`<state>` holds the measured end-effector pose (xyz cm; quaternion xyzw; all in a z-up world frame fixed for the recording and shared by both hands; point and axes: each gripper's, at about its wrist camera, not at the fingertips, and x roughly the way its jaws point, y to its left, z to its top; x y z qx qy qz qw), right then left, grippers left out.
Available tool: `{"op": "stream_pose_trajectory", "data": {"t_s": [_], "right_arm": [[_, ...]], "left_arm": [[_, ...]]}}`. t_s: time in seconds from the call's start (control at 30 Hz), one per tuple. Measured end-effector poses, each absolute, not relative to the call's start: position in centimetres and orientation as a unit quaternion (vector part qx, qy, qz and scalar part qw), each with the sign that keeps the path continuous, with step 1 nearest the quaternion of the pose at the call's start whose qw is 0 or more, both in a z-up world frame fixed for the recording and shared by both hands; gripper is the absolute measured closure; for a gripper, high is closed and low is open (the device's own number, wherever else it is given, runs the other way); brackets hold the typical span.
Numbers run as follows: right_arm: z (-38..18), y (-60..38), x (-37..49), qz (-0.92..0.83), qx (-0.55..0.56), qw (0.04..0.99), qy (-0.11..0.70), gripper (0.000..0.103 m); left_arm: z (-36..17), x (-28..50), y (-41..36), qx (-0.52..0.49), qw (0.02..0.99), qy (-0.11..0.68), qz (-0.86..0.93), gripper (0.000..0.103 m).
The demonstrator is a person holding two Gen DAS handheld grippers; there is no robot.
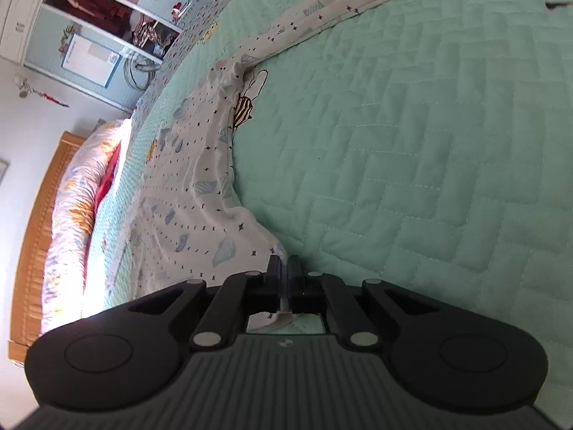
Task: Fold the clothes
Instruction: 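Pinch the folded side edge with both grippers and pull it straight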
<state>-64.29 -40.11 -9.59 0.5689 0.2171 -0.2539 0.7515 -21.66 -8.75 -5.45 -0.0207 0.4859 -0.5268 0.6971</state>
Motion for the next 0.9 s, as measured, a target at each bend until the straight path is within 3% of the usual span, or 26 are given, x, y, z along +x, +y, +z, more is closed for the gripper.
{"op": "stream_pose_trajectory", "data": {"t_s": [0.1,0.47,0.53,0.57,0.9], "right_arm": [[-10.0,-40.1,-64.6,-0.247,0.578,0.750,0.207,0.101],[-10.3,-40.0,-64.5,-0.247,0.579,0.751,0.201,0.101],[-10.1,-39.9,-64.4,-0.249,0.577,0.751,0.204,0.101],[-10.1,-39.9,-64.4,-0.250,0.575,0.751,0.205,0.101],[-8.8,-39.5,-63.7,-0.253,0.550,0.756,0.247,0.103]], "left_arm": [[-5.5,-21.6,-6.4,-0.062,0.720,0.488,-0.489,0.032],[-7.0,-22.3,-6.4,-0.062,0.731,0.512,-0.447,0.033],[-7.0,-22.9,-7.8,-0.029,0.720,0.511,-0.468,0.061],[-7.2,-23.0,-8.3,-0.019,0.717,0.518,-0.467,0.097],[-4.0,-22.1,-6.7,0.012,0.744,0.497,-0.446,0.095]]}}
